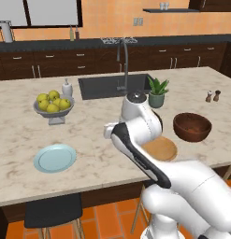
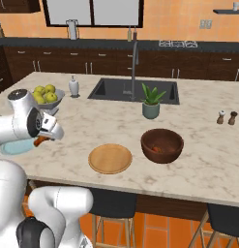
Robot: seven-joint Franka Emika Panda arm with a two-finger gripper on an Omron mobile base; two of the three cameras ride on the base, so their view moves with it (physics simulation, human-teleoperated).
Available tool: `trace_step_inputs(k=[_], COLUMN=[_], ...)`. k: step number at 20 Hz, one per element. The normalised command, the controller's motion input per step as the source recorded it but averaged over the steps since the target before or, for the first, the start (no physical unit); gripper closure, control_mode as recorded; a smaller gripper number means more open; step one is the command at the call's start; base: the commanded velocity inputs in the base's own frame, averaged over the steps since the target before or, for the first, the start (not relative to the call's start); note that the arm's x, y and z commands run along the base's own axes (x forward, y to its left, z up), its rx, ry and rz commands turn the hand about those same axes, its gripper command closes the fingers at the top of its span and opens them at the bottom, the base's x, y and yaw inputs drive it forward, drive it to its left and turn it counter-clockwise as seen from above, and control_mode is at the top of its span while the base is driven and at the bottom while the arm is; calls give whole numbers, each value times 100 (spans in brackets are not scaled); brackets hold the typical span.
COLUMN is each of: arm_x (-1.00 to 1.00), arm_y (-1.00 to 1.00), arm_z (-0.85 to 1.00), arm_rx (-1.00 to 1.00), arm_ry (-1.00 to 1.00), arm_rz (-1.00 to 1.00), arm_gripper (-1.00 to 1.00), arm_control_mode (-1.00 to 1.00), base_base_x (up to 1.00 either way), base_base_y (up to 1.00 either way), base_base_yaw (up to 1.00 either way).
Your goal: Pick the chicken drumstick and bell pepper from their plates and place them in the bowl. Then put the bowl in the fridge.
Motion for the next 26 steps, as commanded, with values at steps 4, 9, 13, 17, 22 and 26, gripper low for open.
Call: trace_step_inputs(k=[4, 9, 13, 17, 22, 26], arm_x=[31, 62, 44, 23, 5, 12], arm_y=[-100, -100, -78, -34, -48, -71], arm_z=[10, 0, 0, -10, -29, -30], arm_rx=[9, 10, 2, -3, -23, -28], arm_ry=[7, 10, 12, 6, 0, 0], arm_rz=[9, 16, 13, 2, 0, 0], arm_gripper=[100, 100, 100, 100, 100, 100], arm_control_mode=[-100, -100, -100, -100, -100, -100], base_base_x=[0, 0, 0, 0, 0, 0], base_base_y=[0, 0, 0, 0, 0, 0], base_base_yaw=[0, 0, 0, 0, 0, 0])
